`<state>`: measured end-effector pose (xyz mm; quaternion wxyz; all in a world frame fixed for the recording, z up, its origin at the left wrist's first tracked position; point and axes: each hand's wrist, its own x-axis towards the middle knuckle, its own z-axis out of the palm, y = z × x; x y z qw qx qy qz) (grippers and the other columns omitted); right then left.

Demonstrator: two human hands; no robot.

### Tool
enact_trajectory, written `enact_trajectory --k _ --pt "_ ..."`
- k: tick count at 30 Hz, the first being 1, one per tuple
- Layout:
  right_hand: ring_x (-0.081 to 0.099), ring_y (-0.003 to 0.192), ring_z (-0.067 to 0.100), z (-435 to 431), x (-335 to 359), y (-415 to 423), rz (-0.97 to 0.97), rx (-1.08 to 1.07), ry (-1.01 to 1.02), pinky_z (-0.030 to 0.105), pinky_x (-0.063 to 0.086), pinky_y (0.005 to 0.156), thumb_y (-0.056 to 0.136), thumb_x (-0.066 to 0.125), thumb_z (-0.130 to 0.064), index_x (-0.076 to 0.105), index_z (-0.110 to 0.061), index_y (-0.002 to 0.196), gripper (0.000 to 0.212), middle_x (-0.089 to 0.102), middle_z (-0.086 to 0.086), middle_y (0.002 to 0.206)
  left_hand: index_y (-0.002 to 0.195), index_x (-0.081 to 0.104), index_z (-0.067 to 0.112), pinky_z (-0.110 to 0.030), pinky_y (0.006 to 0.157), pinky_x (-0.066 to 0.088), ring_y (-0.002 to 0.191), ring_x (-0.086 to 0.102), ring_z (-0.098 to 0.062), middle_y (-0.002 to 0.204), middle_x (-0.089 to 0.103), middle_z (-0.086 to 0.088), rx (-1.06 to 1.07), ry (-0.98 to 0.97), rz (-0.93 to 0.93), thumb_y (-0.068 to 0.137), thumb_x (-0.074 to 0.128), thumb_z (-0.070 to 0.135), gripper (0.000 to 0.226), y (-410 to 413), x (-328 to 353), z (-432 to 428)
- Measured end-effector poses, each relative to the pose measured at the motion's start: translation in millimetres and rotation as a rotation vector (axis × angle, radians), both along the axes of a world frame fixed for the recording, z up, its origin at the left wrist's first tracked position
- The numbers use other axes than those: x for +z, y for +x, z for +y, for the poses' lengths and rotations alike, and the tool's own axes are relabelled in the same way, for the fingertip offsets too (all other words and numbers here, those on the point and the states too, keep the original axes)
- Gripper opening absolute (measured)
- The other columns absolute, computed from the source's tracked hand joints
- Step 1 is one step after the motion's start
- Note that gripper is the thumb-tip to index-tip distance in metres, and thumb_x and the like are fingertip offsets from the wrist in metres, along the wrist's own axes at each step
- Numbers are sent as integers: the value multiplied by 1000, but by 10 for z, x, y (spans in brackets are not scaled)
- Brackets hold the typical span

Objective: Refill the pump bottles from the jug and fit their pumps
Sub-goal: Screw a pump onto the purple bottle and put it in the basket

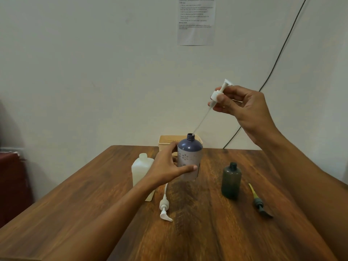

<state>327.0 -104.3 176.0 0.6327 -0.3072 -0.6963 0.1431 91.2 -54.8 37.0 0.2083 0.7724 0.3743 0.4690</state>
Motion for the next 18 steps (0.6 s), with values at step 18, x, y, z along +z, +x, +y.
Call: enact_trajectory --k 18 --pt "77 102 7 318 -478 -228 -211 -27 -193 24 63 83 92 78 -30 71 -17 131 42 78 -6 116 143 48 22 -39 97 58 118 62 -16 139 60 3 -4 -9 18 76 86 46 81 67 60 -86"
